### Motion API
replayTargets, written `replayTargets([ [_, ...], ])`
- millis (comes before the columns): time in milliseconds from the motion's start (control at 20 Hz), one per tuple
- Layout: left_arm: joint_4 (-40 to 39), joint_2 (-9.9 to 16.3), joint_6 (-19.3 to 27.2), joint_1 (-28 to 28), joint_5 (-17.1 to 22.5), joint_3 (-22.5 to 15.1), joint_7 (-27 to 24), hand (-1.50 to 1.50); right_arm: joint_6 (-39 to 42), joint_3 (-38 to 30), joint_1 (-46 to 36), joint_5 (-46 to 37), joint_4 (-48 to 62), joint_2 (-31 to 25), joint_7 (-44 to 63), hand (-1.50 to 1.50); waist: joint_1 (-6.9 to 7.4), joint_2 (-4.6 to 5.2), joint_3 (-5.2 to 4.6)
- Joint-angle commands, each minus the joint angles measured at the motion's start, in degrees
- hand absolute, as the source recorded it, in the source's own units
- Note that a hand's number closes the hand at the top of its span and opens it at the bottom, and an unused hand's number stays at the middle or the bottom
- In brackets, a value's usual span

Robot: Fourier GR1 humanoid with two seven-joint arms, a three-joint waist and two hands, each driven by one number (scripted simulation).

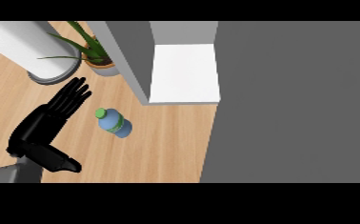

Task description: Pick up the bottled water, place it into the cabinet and close the cabinet

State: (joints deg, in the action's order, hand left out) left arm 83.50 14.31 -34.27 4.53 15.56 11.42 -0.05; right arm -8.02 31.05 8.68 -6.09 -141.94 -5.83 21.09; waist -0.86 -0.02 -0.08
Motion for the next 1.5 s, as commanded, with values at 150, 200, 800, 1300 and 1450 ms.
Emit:
replayTargets([
  [150, -17.54, 0.74, -2.16, 4.79, -7.46, -0.2, -10.37, -1.5, -1.43, 0.09, -0.13, -5.28, -7.97, -2.11, 5.8, -1.5, -0.29, 0.04, -0.02],
  [200, -17.07, 0.04, -1.87, 3.16, -8.14, -0.79, -11.06, -1.5, -1.65, 0.94, -0.28, -5.66, -5.68, -1.58, 3.53, -1.5, 0.16, -0.01, 0.02],
  [800, -43.83, -1.61, 1.87, 14.15, -18.4, -2.23, -29.91, -1.5, -4.18, 1.14, -3.03, -6.17, -4.44, -3.3, 4.33, -1.5, -0.17, 0.1, -0.01],
  [1300, -60.73, -0.52, 4.53, 19.94, -21.52, -1.12, -45.43, -1.5, -5.44, 3.46, 0.35, -6.15, -5.29, -5.55, 1.11, -1.5, -0.92, 0.22, -0.07],
  [1450, -64.07, -2.69, 7.06, 23.52, -20.65, 0.05, -45.09, -1.5, -5.63, 2.38, -3.34, -5.72, -6.29, -5.77, 5.21, -1.5, -1.07, 0.34, -0.14],
])
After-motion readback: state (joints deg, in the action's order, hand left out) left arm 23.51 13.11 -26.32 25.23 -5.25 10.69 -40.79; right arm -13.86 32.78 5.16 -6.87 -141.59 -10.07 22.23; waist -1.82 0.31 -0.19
